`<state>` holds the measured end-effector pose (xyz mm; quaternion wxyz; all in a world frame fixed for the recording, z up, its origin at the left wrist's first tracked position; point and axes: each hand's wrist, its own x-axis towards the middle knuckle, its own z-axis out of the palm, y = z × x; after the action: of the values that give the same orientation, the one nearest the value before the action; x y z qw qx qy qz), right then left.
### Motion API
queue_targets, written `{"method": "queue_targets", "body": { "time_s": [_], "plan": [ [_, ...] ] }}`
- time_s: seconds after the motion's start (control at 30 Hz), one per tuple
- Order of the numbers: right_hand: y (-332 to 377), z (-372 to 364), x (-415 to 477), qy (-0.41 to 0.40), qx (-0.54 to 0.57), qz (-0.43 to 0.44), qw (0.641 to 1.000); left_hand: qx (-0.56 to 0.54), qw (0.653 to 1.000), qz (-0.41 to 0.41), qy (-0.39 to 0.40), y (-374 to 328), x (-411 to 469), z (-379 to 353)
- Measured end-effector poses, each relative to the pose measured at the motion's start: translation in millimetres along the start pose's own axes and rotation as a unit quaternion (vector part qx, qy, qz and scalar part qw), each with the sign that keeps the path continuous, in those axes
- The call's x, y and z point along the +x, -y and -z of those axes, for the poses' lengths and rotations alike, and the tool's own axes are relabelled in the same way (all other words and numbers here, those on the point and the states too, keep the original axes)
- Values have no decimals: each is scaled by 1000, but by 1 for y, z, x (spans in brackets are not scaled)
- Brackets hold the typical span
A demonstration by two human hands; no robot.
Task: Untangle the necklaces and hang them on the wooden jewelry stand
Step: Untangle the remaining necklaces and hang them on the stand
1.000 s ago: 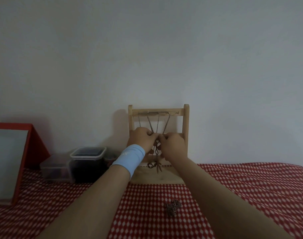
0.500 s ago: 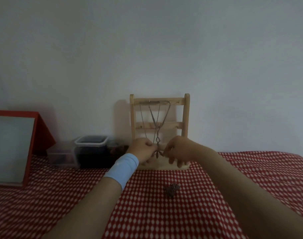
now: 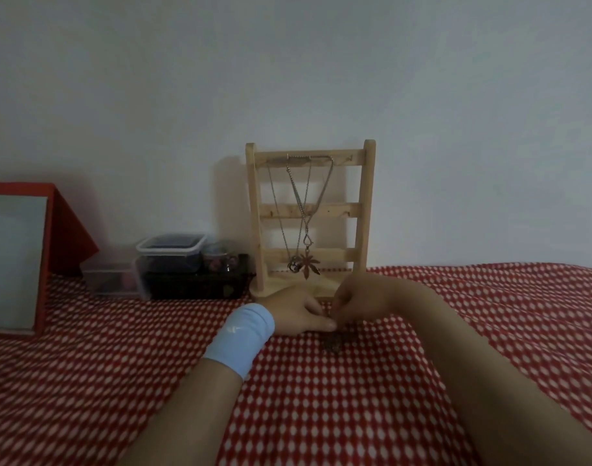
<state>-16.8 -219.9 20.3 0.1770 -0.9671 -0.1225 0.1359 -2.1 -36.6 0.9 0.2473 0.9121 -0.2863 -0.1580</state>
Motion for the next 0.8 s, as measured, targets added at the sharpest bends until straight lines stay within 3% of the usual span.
{"method": "queue_targets", "body": {
  "time_s": [0.1, 0.2, 0.27, 0.37, 0.63, 0.7, 0.8],
  "plan": [
    [-2, 6, -3, -57, 127, 48, 989, -117, 993, -18, -28, 9, 1, 1],
    [-2, 5, -4, -61, 304, 71, 948, -316, 948, -16, -31, 14, -3, 10],
    [-1, 2, -2, -65, 362, 91, 926, -385, 922, -21, -17, 11, -6, 15],
    [2, -1, 1, -98, 422, 93, 896, -367, 929, -20, -41, 8, -10, 21],
    [10, 5, -8, -132, 615, 96, 771, -328, 944, -10, -37, 17, -19, 27],
    [10, 7, -10, -133, 605, 81, 780, -298, 954, 6, -42, 21, -19, 29],
    [5, 7, -9, -150, 521, 46, 839, -284, 956, 34, -68, 26, -18, 31]
  ]
}}
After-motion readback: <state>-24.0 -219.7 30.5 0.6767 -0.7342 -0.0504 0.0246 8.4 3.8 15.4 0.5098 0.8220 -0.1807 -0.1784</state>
